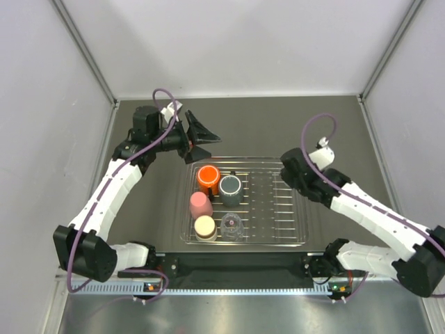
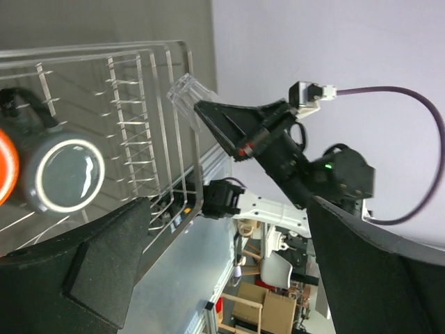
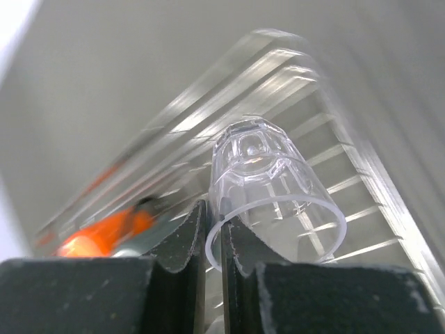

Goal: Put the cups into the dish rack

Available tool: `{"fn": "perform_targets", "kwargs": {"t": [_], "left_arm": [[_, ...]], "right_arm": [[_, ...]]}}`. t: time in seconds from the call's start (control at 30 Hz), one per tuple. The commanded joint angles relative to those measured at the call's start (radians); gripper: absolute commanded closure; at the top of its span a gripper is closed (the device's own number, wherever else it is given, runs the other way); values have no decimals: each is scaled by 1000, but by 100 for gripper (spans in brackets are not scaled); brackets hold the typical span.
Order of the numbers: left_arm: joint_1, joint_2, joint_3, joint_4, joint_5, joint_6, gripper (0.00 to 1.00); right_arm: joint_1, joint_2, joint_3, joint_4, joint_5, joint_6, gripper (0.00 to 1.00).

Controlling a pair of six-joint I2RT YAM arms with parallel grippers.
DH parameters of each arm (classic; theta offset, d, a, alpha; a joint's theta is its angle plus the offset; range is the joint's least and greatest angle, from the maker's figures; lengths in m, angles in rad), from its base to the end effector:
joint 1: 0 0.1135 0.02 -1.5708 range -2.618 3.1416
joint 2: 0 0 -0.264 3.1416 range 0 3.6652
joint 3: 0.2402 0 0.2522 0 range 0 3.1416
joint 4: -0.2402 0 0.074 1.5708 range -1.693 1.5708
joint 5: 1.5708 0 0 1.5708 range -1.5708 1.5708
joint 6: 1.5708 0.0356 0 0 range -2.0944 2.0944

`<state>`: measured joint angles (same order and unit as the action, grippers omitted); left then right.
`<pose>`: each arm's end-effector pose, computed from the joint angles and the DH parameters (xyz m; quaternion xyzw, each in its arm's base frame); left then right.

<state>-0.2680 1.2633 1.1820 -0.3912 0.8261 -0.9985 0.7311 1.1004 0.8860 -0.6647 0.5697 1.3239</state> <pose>0.2597 -0.0985 0.3604 -0.0833 0.8045 -0.5589 0.1828 0.1757 0.1318 0.2753 0.3548 0.8357 0.1418 0.3945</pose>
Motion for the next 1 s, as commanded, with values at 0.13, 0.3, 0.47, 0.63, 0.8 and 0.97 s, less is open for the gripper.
{"fn": "perform_targets", "kwargs": {"t": [0.13, 0.3, 0.47, 0.63, 0.8, 0.97], "left_arm": [[-16, 8, 27, 449, 96, -187, 1], [-162, 96, 129, 626, 133, -198, 1], [-287, 163, 212, 581, 82, -82, 1], [-319, 180, 231, 612, 54, -55, 1], [-361, 219, 280, 554, 47, -20, 1], [-396, 223, 291, 516, 27, 6, 4]], "right_arm": [[-31, -140, 199, 241, -376, -548, 100], [-148, -256, 116, 488, -859, -637, 100], [-330, -290, 76, 640, -1216, -542, 100], [-447, -277, 59, 813, -1438, -413, 100], [-489, -301, 36, 840, -1499, -378, 100], [-506, -323, -13, 911, -1518, -335, 100]]}}
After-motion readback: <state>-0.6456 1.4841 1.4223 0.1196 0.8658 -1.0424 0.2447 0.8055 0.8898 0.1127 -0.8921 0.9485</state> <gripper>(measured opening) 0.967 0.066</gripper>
